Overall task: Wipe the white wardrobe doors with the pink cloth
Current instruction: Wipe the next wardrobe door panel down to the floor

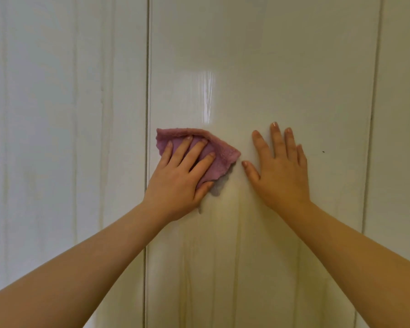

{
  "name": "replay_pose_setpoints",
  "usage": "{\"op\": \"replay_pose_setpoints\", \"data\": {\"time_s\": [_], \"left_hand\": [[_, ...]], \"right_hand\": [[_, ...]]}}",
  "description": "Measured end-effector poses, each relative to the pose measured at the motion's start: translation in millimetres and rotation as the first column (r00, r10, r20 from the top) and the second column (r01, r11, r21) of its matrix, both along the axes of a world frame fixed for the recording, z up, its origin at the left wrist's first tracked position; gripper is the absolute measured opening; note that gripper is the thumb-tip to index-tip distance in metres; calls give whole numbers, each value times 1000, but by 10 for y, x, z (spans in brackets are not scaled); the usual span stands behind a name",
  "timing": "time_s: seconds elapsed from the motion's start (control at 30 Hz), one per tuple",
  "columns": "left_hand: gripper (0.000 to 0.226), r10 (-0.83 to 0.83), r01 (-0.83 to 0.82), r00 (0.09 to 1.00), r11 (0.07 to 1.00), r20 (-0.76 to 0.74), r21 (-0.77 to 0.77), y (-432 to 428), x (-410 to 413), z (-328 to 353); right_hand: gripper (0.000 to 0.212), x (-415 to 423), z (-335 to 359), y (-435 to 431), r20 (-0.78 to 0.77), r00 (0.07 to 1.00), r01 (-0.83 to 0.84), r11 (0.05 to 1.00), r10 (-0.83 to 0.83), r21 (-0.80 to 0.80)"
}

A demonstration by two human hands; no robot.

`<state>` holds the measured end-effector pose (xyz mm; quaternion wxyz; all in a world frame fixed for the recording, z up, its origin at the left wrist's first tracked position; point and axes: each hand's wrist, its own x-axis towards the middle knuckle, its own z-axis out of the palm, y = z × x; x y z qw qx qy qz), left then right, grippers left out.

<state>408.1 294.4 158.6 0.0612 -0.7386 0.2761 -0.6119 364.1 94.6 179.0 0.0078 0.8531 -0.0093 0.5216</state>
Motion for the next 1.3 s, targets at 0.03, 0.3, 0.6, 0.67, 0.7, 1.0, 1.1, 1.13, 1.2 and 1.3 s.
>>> {"op": "replay_pose_setpoints", "data": {"time_s": [0.03,0.3,0.6,0.67,0.7,1.0,1.1,1.13,1.2,1.3], "left_hand": [[54,-4,4,1000,1000,-14,-22,-35,-13,-15],[50,-11,11,1000,1000,-7,26,212,-62,-659],[53,64,-34,993,962,102,-272,-99,162,186],[55,15,12,993,973,113,-231,-202,147,-159],[56,-14,31,994,987,105,-159,-234,109,-407],[49,71,-75,997,959,-27,-274,-165,-37,386],[49,-25,29,997,998,73,-47,-429,-65,-27],[51,-67,59,992,995,105,78,-407,-66,-140],[57,-74,45,989,974,126,224,-252,-50,31],[52,15,-12,994,999,105,-34,-216,-4,563]], "right_hand": [[72,-8,-20,-1,-19,1000,3,1000,-2,14],[71,-82,43,3,-41,999,-11,999,10,-37],[71,-68,25,-44,-28,999,-43,997,41,-64],[71,-97,43,-58,-70,997,-43,997,39,-57],[69,-107,55,-70,-126,992,-36,998,28,-59],[78,-331,248,-193,-381,924,-90,984,26,-152],[74,-358,261,-207,-371,926,-137,979,73,-149],[72,-377,265,-212,-372,924,-150,977,84,-152],[71,-422,301,-277,-365,929,-141,973,65,-185],[74,-451,393,-437,-320,947,-70,980,7,-187]]}}
